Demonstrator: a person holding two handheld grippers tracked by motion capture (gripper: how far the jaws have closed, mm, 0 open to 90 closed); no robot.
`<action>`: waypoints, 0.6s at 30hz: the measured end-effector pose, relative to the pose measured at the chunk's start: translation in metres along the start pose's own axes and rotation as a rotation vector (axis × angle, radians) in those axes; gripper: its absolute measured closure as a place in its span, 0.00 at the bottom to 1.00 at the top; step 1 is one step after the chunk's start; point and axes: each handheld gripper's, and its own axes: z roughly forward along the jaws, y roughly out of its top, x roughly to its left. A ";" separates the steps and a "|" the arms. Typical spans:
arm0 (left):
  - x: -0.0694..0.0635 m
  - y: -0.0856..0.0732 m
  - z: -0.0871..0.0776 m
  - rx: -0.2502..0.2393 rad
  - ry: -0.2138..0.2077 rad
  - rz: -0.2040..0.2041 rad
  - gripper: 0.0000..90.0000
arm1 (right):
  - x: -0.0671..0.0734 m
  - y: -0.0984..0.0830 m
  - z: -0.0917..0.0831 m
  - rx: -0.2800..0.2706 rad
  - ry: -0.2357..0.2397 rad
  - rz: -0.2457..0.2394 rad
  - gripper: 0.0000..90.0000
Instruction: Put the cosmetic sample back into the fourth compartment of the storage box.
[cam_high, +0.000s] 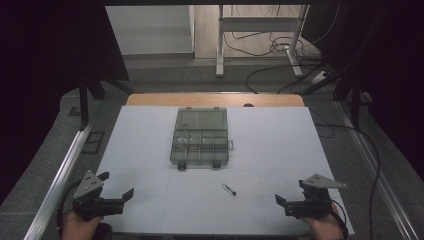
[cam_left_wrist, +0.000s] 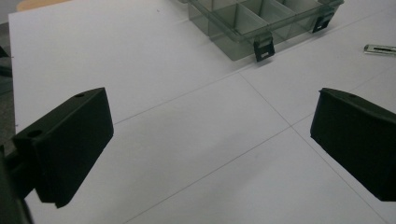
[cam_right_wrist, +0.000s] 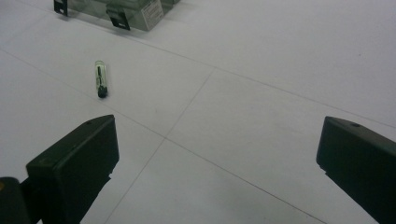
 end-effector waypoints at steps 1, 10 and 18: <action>0.000 0.000 0.000 0.000 0.000 0.000 0.00 | 0.000 0.000 0.000 0.000 0.000 0.000 0.00; 0.004 -0.001 0.000 -0.003 -0.027 -0.018 0.00 | -0.001 0.001 0.003 0.028 0.003 0.014 0.00; 0.005 -0.001 0.000 -0.003 -0.043 -0.022 0.00 | -0.003 0.001 0.005 0.050 0.006 0.024 0.01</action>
